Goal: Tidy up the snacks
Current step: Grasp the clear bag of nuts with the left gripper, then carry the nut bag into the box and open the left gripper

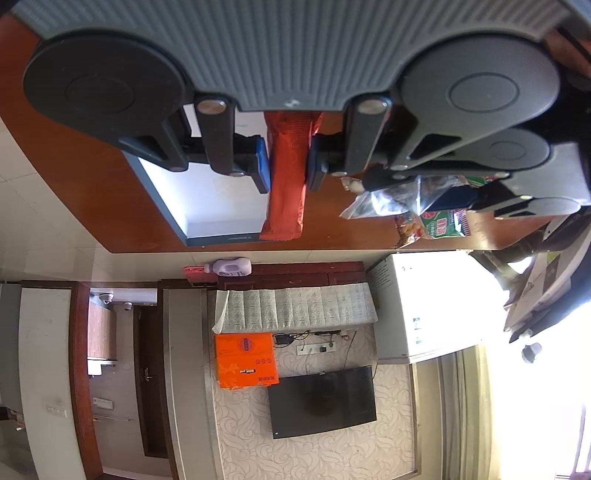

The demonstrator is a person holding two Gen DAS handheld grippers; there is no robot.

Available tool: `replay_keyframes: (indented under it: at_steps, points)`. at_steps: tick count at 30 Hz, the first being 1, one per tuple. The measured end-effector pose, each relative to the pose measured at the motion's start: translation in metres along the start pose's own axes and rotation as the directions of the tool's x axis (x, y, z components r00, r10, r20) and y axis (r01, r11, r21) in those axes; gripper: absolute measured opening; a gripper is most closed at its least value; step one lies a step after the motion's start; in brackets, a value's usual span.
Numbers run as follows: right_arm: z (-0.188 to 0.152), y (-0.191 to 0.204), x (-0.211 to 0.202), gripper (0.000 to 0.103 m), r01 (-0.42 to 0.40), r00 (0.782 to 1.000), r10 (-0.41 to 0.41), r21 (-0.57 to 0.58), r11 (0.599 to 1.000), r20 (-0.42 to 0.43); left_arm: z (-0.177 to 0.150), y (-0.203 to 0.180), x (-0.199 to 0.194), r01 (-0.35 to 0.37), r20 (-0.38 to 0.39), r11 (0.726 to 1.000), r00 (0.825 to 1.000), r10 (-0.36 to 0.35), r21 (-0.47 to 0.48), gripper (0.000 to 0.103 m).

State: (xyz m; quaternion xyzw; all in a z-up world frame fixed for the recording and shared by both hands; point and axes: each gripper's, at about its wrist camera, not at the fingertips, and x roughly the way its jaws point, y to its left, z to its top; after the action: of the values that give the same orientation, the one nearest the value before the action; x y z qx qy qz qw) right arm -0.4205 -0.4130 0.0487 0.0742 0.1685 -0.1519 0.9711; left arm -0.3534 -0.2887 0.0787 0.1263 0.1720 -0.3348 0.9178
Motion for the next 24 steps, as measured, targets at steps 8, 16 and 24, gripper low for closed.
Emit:
replay_keyframes:
  at_steps: [8,16,24]
  points:
    - [0.003,-0.017,0.003,0.024,0.039,0.999,-0.04,0.029,0.999,0.008,0.017,-0.014,0.018,0.016,0.02,1.0,1.0,-0.016,-0.012,0.064]
    - [0.002,-0.024,0.009,0.024,0.064,0.998,-0.064,0.035,0.997,0.004,0.025,-0.018,0.036,0.038,0.023,0.999,0.999,-0.037,-0.025,0.065]
    - [0.002,-0.025,0.014,0.024,0.078,0.997,-0.078,0.039,0.996,-0.001,0.031,-0.022,0.054,0.052,0.029,0.998,0.998,-0.052,-0.018,0.065]
